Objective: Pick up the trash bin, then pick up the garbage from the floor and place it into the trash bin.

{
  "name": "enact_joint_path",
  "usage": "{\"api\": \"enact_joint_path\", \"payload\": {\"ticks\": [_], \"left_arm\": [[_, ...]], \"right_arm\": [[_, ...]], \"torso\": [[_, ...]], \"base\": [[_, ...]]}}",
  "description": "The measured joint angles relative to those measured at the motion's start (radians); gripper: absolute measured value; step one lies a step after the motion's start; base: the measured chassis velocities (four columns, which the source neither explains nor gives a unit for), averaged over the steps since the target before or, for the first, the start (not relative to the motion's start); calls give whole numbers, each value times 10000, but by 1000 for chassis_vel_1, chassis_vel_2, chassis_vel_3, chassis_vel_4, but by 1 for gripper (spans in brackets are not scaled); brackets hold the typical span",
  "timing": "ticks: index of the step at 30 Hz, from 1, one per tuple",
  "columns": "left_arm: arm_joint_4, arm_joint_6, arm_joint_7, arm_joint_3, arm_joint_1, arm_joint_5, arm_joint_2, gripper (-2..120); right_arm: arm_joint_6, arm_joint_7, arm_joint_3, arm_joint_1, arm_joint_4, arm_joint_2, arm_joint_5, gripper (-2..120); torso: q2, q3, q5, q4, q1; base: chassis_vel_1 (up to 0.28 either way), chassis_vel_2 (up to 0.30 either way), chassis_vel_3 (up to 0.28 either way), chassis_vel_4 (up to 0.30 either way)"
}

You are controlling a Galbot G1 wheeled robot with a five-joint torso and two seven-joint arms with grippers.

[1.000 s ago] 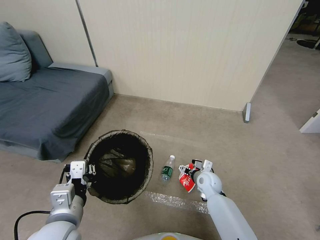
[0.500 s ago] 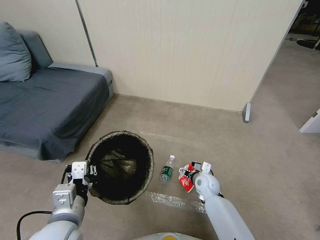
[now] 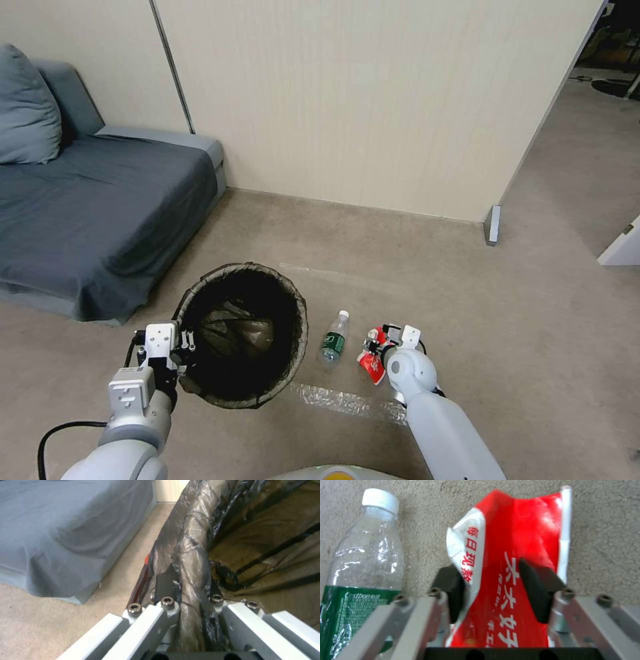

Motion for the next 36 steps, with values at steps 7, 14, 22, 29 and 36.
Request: {"api": "enact_joint_path", "payload": {"ticks": [7,14,22,29,36], "left_arm": [[-1,-7,3,28,53,40,4,1],[-30,-16,7,35,103,74,-5,1],[-152,-21,6,26,190,73,-13,1],[-176,-15,-13,39,224,9,-36,1],[-176,50,-56,45,241,-22,-42,1]], "right_arm": [[77,0,32,-141,272,-45,-79,10],[138,-50,176,-417,988,-206,-380,0],[119,-402,522,-856,2927,-697,-867,0],[-157,-656,754,-1070,5028,-1175,-835,0],[-532,-1415,675,-1098,7043,-1803,-767,0]], "torso": [[0,0,2,0,0],[0,0,3,0,0],[0,0,0,-2,0],[0,0,-3,-1,-1],[0,0,1,-1,0]], "base": [[0,0,0,0],[0,0,0,0],[0,0,0,0],[0,0,0,0],[0,0,0,0]]}}
